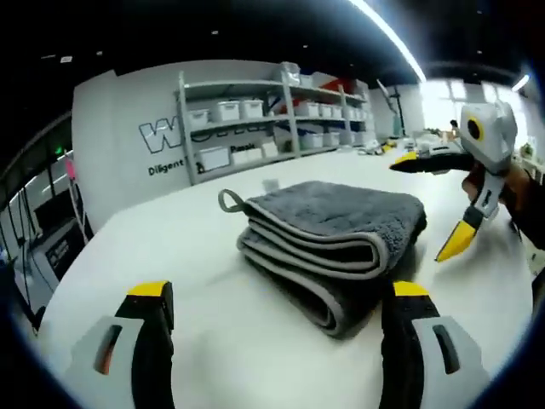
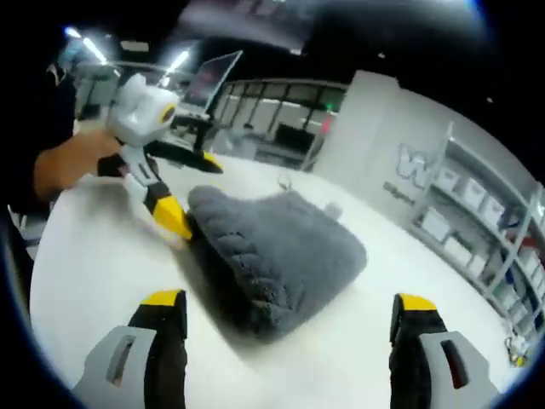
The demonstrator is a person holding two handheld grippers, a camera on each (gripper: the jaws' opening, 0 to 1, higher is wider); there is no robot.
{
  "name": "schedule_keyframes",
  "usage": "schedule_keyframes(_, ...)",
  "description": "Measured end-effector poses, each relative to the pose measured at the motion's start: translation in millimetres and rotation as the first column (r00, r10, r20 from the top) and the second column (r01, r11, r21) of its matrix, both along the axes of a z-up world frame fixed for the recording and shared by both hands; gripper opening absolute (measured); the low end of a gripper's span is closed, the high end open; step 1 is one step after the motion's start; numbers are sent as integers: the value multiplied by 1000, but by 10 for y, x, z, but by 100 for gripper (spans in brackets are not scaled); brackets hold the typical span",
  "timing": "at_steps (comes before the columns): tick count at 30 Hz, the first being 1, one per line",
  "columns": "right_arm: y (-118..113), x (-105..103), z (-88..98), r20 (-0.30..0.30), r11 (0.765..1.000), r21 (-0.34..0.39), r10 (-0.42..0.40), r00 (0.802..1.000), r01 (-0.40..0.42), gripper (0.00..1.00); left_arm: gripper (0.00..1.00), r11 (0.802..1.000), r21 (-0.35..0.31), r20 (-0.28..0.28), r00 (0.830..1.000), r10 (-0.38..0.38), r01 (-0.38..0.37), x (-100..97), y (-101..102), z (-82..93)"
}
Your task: Open the folded towel by lifting each exposed corner and separating the folded layers until the towel lies flat within the target outline without major curled edges
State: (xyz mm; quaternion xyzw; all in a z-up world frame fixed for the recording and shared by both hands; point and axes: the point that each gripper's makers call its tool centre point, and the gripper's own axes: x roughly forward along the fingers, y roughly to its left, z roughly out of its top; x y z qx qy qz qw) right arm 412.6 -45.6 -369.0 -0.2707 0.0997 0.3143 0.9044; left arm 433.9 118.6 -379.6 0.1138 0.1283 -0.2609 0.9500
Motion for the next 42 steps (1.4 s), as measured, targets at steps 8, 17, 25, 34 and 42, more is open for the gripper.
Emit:
schedule_keyframes(8,-14,-16,322,58,999,-42,27,998,-25,100,100,993,-106,-20,999,-47,44,-295,-221,116)
schedule_keyframes(17,-180,-43,1049,146,993,-93,87,985,-74,100,100,824,-566,-34,997,-66,36,-706,-506,694)
schedule_keyframes(25,-151,-46,1591,164,959,-226,208,964,-169,100,99,605,-793,-138,989,-53,-78,-792,-556,733)
schedule_keyframes(34,52,-213,1837,2,881,-257,411,912,-396,100,100,560,-815,-195,981,-17,-152,-739,-646,685)
schedule_keyframes(42,75,-123,2074,-101,799,-374,470,877,-471,100,100,472,-844,-236,967,99,-254,-709,-594,740)
